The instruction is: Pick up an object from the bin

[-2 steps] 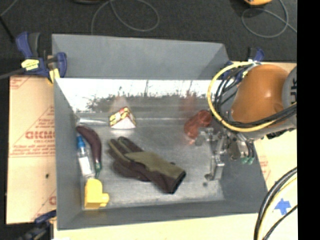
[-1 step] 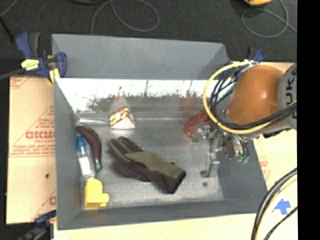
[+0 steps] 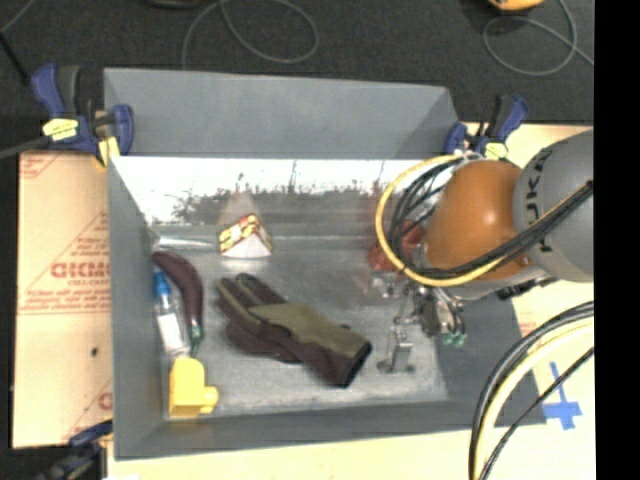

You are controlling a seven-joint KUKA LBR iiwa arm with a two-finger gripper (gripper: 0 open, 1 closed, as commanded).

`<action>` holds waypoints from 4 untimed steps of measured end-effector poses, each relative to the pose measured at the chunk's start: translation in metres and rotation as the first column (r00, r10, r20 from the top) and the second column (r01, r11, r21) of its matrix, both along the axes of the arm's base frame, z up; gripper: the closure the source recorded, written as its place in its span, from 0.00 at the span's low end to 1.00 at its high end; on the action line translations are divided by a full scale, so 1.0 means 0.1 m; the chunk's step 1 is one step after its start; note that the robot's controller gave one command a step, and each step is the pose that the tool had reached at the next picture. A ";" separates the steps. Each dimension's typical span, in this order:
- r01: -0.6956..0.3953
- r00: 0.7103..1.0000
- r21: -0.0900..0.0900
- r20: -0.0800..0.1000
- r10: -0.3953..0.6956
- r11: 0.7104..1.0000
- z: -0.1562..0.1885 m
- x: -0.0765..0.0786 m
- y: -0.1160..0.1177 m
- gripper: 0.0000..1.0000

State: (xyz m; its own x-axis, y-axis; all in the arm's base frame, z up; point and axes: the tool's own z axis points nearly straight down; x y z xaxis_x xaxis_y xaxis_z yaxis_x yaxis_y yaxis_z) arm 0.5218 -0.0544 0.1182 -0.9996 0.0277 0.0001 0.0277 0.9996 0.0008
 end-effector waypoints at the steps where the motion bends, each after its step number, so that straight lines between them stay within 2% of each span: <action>1: 0.024 1.000 -0.001 0.004 -0.024 1.000 -0.25 -0.03 0.13 0.00; 2: 0.012 1.000 -0.001 0.001 -0.012 1.000 -0.48 -0.15 0.26 1.00; 3: 0.011 1.000 -0.001 0.001 -0.011 1.000 -0.48 -0.15 0.26 1.00; 4: 0.038 0.999 -0.002 0.003 -0.038 0.999 0.74 -0.09 0.24 1.00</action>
Offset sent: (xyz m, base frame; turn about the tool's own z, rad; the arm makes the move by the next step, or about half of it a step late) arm -0.0159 0.0275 -0.0482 0.0170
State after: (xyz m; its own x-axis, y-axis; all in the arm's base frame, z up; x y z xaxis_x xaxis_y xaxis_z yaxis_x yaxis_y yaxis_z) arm 0.5124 -0.0308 0.1922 -0.9978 0.0660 -0.0033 0.0660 0.9978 -0.0007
